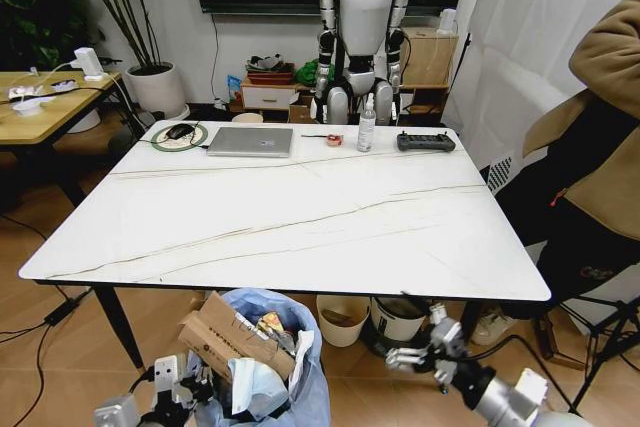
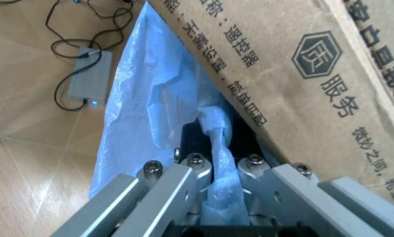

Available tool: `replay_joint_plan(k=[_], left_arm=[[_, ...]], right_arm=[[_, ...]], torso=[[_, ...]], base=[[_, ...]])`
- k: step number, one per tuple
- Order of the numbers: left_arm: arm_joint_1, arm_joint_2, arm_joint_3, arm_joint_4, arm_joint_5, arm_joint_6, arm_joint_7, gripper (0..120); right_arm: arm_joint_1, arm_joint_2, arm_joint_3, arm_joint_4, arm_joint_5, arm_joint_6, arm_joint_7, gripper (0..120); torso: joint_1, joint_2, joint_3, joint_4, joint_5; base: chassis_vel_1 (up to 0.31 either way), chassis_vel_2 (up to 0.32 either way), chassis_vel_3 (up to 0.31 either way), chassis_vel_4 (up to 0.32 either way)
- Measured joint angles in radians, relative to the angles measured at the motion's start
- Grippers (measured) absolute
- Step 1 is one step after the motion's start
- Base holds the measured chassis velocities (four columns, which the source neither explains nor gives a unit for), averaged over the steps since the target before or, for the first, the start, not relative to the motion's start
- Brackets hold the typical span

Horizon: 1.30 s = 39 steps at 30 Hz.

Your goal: Pick up the trash bin and place the trash from the table into it.

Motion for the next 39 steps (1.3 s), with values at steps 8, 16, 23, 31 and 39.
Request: replay_joint_plan(k=[8, 16, 23, 31, 39], left_arm=[[-0.012, -0.009, 0.005, 0.0, 0.009, -0.003, 0.003, 0], [-0.036, 0.002, 0.018, 0.018, 0.009, -0.007, 0.01, 0], [-0.064, 0.014, 0.035, 0.037, 0.005, -0.01, 0.012, 0], [-0.048, 0.028, 0.045, 0.031, 0.006, -0.011, 0.01, 0], [-0.007, 0.061, 0.03, 0.022, 0.006, -0.021, 0.033, 0]], right_arm=[[-0.031, 0.201, 0.095, -0.054, -0.007, -0.029, 0.037, 100], [-0.111, 0.326, 0.222, -0.048, -0.016, -0.021, 0.022, 100], [-0.193, 0.413, 0.256, -0.06, -0.038, 0.006, 0.012, 100], [-0.235, 0.465, 0.287, -0.087, -0.031, 0.032, -0.028, 100], [-0.234, 0.467, 0.288, -0.088, -0.025, 0.031, -0.037, 100]], torso=[[0.0, 0.0, 0.0, 0.0001, 0.0], [0.0, 0.0, 0.0, 0.0003, -0.0001], [0.0, 0.0, 0.0, 0.0001, 0.0], [0.0, 0.0, 0.0, 0.0002, 0.0003], [0.0, 0.0, 0.0, 0.0003, 0.0001]], base=[[0.0, 0.0, 0.0, 0.0], [0.0, 0.0, 0.0, 0.0], [0.0, 0.0, 0.0, 0.0], [0.0, 0.0, 0.0, 0.0], [0.0, 0.0, 0.0, 0.0]])
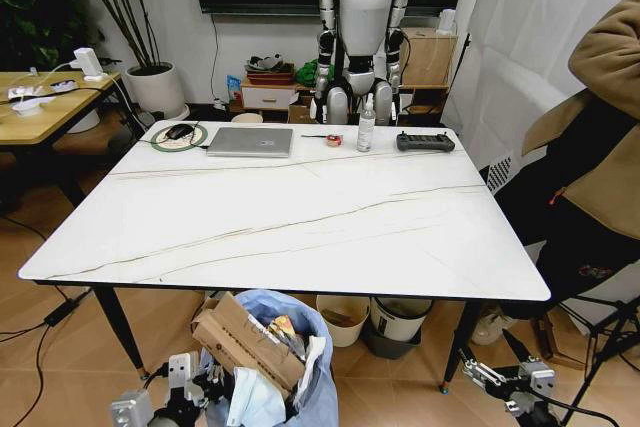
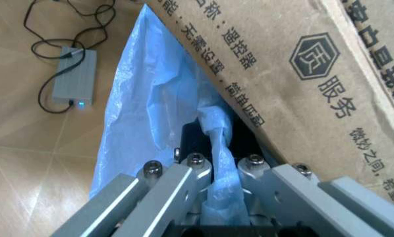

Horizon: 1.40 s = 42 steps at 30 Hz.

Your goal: Pick up the trash bin and place the trash from the table into it.

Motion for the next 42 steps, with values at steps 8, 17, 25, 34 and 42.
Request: replay_joint_plan(k=[8, 17, 25, 34, 42], left_arm=[[0.026, 0.023, -0.016, -0.005, 0.021, -0.015, 0.0, 0], [0.035, 0.022, -0.009, 0.014, 0.087, -0.053, 0.001, 0], [0.018, 0.007, 0.005, 0.036, 0.094, -0.057, 0.007, 0], [-0.008, -0.013, 0.01, 0.056, 0.099, -0.048, 0.012, 0], [-0.036, -0.032, 0.009, 0.076, 0.1, -0.045, 0.02, 0]], right_arm=[[0.001, -0.002, -0.002, 0.0, 0.001, -0.001, 0.0, 100], [0.002, -0.003, -0.002, 0.0, 0.001, -0.001, 0.0, 100], [0.002, -0.003, -0.003, 0.0, 0.002, -0.002, 0.0, 100], [0.003, -0.004, -0.004, 0.001, 0.002, -0.002, 0.0, 100], [0.003, -0.004, -0.004, 0.001, 0.002, -0.002, 0.001, 100]], torso=[[0.0, 0.0, 0.0, 0.0, 0.0], [0.0, 0.0, 0.0, 0.0, 0.0], [0.0, 0.0, 0.0, -0.0001, 0.0], [-0.006, -0.013, -0.006, -0.0001, 0.0], [-0.027, -0.059, -0.032, -0.0001, 0.0]], base=[[0.0, 0.0, 0.0, 0.0], [0.0, 0.0, 0.0, 0.0], [0.0, 0.0, 0.0, 0.0], [0.0, 0.0, 0.0, 0.0], [0.0, 0.0, 0.0, 0.0]])
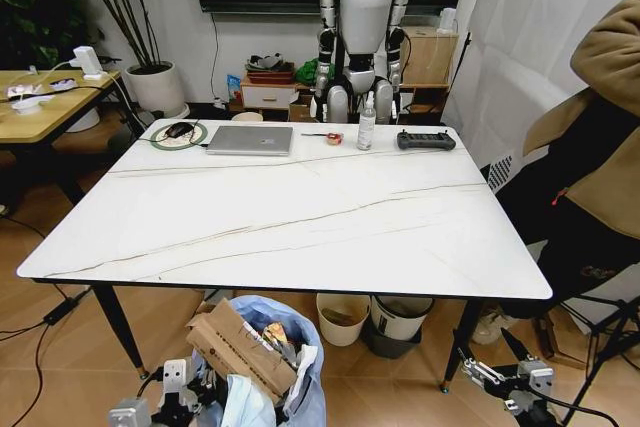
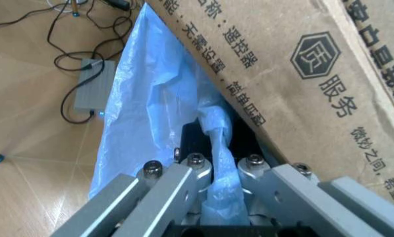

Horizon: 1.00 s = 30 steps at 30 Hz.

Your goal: Pick up the trash bin and place the trash from the table into it.

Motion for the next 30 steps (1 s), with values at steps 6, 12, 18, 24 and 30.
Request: replay_joint_plan(k=[6, 12, 18, 24, 30], left_arm=[[-0.011, -0.007, 0.001, 0.02, 0.006, 0.002, 0.007, 0], [-0.019, -0.013, 0.004, 0.037, 0.014, 0.004, 0.011, 0], [-0.022, -0.013, 0.005, 0.049, 0.025, 0.004, 0.014, 0], [-0.022, -0.016, -0.007, 0.054, 0.026, 0.004, 0.021, 0], [-0.03, -0.021, -0.007, 0.073, 0.038, 0.002, 0.028, 0]], right_arm=[[0.0, 0.0, 0.0, 0.0, 0.0, 0.0, 0.0, 100], [0.0, 0.0, 0.0, 0.0, 0.0, 0.0, 0.0, 100], [0.0, 0.0, 0.0, 0.0, 0.0, 0.0, 0.0, 100], [0.0, 0.0, 0.0, 0.0, 0.0, 0.0, 0.0, 100], [0.0, 0.0, 0.0, 0.0, 0.0, 0.0, 0.0, 100]], torso=[[-0.015, -0.032, -0.018, 0.0, 0.0], [-0.03, -0.066, -0.036, 0.0, 0.0], [-0.045, -0.099, -0.054, 0.0, 0.0], [-0.061, -0.136, -0.075, 0.0, 0.0], [-0.075, -0.168, -0.093, 0.0, 0.0]], base=[[0.0, 0.0, 0.0, 0.0], [0.0, 0.0, 0.0, 0.0], [0.0, 0.0, 0.0, 0.0], [0.0, 0.0, 0.0, 0.0], [0.0, 0.0, 0.0, 0.0]])
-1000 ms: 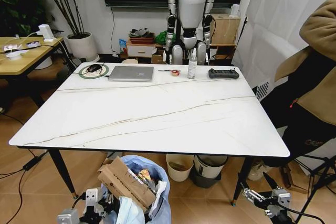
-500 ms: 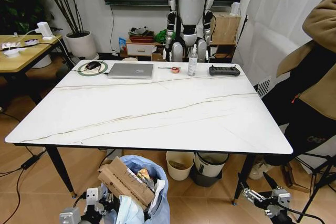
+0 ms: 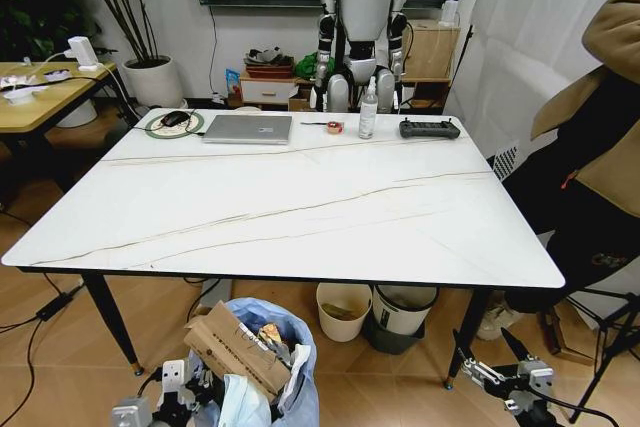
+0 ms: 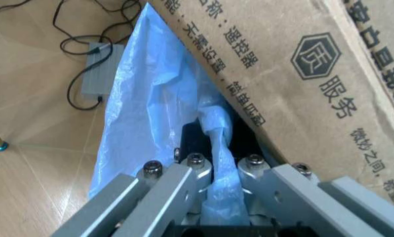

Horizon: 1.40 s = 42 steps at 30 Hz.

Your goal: Pick up the trash bin and place the trash from the table into it.

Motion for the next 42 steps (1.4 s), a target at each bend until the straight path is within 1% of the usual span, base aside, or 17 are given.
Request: replay_joint_plan(k=[2, 9, 10, 17, 18, 22, 25, 30, 32, 42], left_arm=[[-0.001, 0.0, 0.0, 0.002, 0.001, 0.0, 0.001, 0], [-0.013, -0.004, -0.003, 0.025, 0.015, -0.003, 0.002, 0], [-0.013, -0.004, -0.003, 0.025, 0.015, -0.003, 0.002, 0], [-0.016, -0.007, -0.004, 0.045, 0.028, -0.008, 0.002, 0], [-0.016, -0.007, -0.004, 0.045, 0.028, -0.008, 0.002, 0], [-0.018, -0.008, -0.004, 0.059, 0.04, -0.012, 0.004, 0], [-0.019, -0.008, -0.004, 0.06, 0.041, -0.013, 0.004, 0], [-0.025, -0.008, -0.004, 0.076, 0.042, -0.014, 0.004, 0], [-0.026, -0.008, -0.005, 0.079, 0.042, -0.015, 0.004, 0], [-0.036, -0.012, -0.007, 0.094, 0.044, -0.017, 0.004, 0]], right_arm=[[0.0, 0.0, 0.0, 0.0, 0.0, 0.0, 0.0, 100], [0.0, 0.0, 0.0, 0.0, 0.0, 0.0, 0.0, 100], [0.0, 0.0, 0.0, 0.0, 0.0, 0.0, 0.0, 100], [0.0, 0.0, 0.0, 0.0, 0.0, 0.0, 0.0, 100], [0.0, 0.0, 0.0, 0.0, 0.0, 0.0, 0.0, 100], [0.0, 0.0, 0.0, 0.0, 0.0, 0.0, 0.0, 100], [0.0, 0.0, 0.0, 0.0, 0.0, 0.0, 0.0, 100], [0.0, 0.0, 0.0, 0.0, 0.0, 0.0, 0.0, 100], [0.0, 0.0, 0.0, 0.0, 0.0, 0.0, 0.0, 100], [0.0, 0.0, 0.0, 0.0, 0.0, 0.0, 0.0, 100]], torso=[[-0.001, -0.003, -0.002, 0.0, 0.0], [-0.02, -0.044, -0.024, 0.0, 0.0], [-0.02, -0.044, -0.024, 0.0, 0.0], [-0.036, -0.083, -0.046, 0.0, 0.0], [-0.036, -0.083, -0.046, 0.0, 0.0], [-0.048, -0.108, -0.06, 0.0, 0.0], [-0.051, -0.115, -0.064, 0.0, 0.0], [-0.063, -0.144, -0.081, 0.0, 0.0], [-0.065, -0.148, -0.084, 0.0, 0.0], [-0.087, -0.2, -0.112, 0.0, 0.0]], base=[[0.0, 0.0, 0.0, 0.0], [0.0, 0.0, 0.0, 0.0], [0.0, 0.0, 0.0, 0.0], [0.0, 0.0, 0.0, 0.0], [0.0, 0.0, 0.0, 0.0], [0.0, 0.0, 0.0, 0.0], [0.0, 0.0, 0.0, 0.0], [0.0, 0.0, 0.0, 0.0], [0.0, 0.0, 0.0, 0.0], [0.0, 0.0, 0.0, 0.0]])
